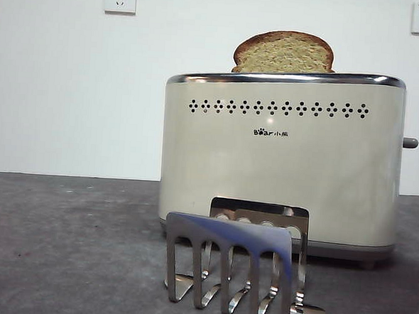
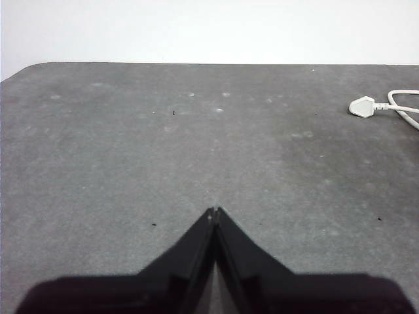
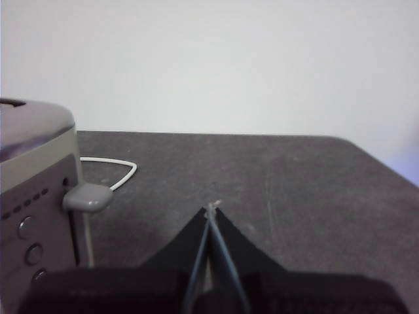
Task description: Pick up a slice of bread from the rack,put the bread on the toaster,press the button
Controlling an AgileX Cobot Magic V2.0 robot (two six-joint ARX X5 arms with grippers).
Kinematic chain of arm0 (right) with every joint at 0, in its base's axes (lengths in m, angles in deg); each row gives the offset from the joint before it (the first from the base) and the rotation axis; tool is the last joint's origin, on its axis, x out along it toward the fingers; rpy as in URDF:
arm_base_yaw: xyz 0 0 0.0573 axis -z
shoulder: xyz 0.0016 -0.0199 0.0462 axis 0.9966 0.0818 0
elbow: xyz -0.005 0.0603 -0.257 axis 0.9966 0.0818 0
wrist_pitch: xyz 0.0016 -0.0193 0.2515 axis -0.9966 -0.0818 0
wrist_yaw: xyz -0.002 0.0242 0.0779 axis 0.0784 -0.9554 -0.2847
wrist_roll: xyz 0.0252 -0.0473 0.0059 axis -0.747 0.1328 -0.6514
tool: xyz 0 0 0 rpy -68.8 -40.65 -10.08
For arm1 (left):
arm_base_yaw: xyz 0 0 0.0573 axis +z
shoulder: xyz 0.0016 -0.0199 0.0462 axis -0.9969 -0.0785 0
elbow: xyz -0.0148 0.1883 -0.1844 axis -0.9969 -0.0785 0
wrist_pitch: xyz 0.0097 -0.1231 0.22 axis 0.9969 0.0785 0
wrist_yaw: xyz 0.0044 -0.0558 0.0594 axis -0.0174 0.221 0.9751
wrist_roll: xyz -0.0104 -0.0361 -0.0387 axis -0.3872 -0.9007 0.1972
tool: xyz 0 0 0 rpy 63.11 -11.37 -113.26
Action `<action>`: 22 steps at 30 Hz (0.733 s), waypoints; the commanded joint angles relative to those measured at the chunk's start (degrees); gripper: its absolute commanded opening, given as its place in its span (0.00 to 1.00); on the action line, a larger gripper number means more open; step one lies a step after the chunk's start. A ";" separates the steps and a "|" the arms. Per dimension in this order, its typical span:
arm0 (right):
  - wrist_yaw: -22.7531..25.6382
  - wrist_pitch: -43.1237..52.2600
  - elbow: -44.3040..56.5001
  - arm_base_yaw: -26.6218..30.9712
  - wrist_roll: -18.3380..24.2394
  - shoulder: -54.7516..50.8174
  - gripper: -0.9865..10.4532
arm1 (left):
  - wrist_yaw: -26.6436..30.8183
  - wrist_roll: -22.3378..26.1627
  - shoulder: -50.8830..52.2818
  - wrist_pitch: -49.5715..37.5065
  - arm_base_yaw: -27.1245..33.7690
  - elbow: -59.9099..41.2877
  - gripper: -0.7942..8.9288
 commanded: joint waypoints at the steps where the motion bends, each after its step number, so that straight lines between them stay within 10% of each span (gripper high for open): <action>1: -0.02 -3.98 -0.04 0.00 -2.82 -1.25 0.09 | -0.26 -0.39 -0.33 -0.37 0.13 -0.63 0.08; 22: -1.95 -15.04 -0.07 2.95 -3.67 -3.37 0.09 | -0.26 -0.37 -1.77 -0.37 0.13 -0.63 0.08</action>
